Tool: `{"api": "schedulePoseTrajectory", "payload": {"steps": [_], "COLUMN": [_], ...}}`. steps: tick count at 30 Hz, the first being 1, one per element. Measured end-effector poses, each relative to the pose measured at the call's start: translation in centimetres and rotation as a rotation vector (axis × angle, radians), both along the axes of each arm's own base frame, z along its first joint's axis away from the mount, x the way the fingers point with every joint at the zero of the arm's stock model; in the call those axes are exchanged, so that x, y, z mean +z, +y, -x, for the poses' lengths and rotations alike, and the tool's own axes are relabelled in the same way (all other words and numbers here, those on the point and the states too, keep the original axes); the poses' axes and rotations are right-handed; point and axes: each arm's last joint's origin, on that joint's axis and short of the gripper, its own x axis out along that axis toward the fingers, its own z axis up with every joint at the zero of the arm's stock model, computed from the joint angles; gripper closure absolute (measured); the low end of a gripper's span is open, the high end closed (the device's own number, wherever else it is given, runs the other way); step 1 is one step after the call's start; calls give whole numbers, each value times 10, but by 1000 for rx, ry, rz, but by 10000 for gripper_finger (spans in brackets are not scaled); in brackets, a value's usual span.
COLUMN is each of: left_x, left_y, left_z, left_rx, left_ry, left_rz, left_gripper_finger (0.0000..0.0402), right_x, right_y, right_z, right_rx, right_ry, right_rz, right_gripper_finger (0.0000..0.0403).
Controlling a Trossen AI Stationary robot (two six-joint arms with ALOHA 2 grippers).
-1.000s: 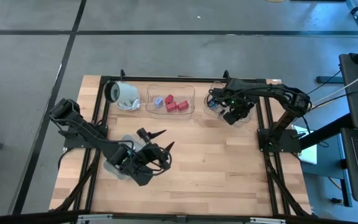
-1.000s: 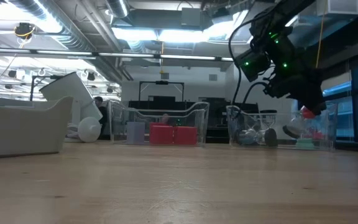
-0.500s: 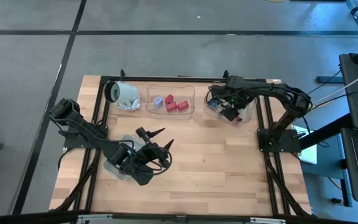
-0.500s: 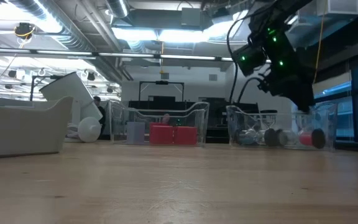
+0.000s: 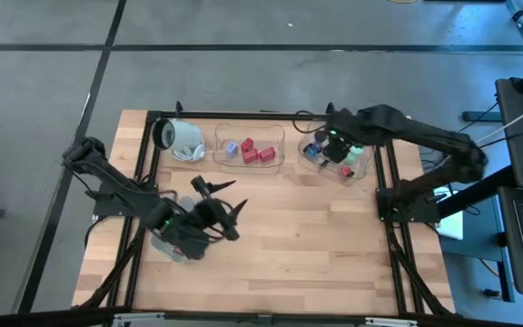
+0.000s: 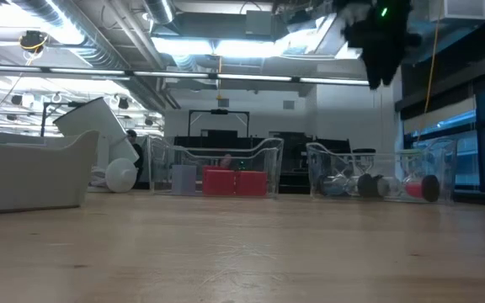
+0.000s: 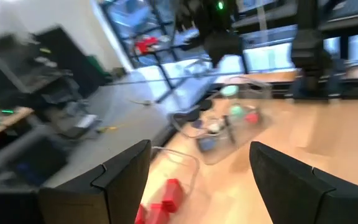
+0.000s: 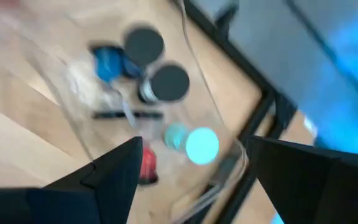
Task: Pick & Place Office items
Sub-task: Return to Home Position
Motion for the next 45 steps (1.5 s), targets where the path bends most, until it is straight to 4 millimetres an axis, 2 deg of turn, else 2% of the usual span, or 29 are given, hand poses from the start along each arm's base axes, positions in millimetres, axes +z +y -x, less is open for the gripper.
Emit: {"api": "schedulePoseTrajectory", "payload": {"steps": [6, 10, 13, 18, 25, 29, 35, 40, 45], "left_x": [27, 38, 43, 49, 49, 37, 2, -34, -71], "left_y": [20, 36, 46, 59, 70, 74, 77, 76, 69], "left_z": [36, 69, 93, 127, 159, 170, 179, 183, 184], "left_rx": [-52, -26, -12, 3, 2, -9, -21, -32, -44], "left_ry": [-23, -59, -100, -179, -296, -338, -400, -443, -402], "left_rz": [111, 181, 254, 321, 339, 369, 426, 472, 558], "left_gripper_finger": [137, 151, 163, 185, 224, 253, 289, 307, 322], "right_x": [40, 44, 32, -1, -47, -70, -98, -114, -122], "right_y": [39, 61, 72, 83, 94, 100, 109, 116, 122], "right_z": [32, 57, 75, 97, 103, 102, 99, 96, 92], "right_rx": [131, 197, 218, 232, 299, 344, 390, 422, 492], "right_ry": [-264, -440, -521, -627, -756, -816, -885, -930, -986], "right_rz": [146, 177, 177, 143, 116, 106, 84, 91, 100], "right_gripper_finger": [119, 118, 118, 118, 118, 118, 118, 118, 118]}}
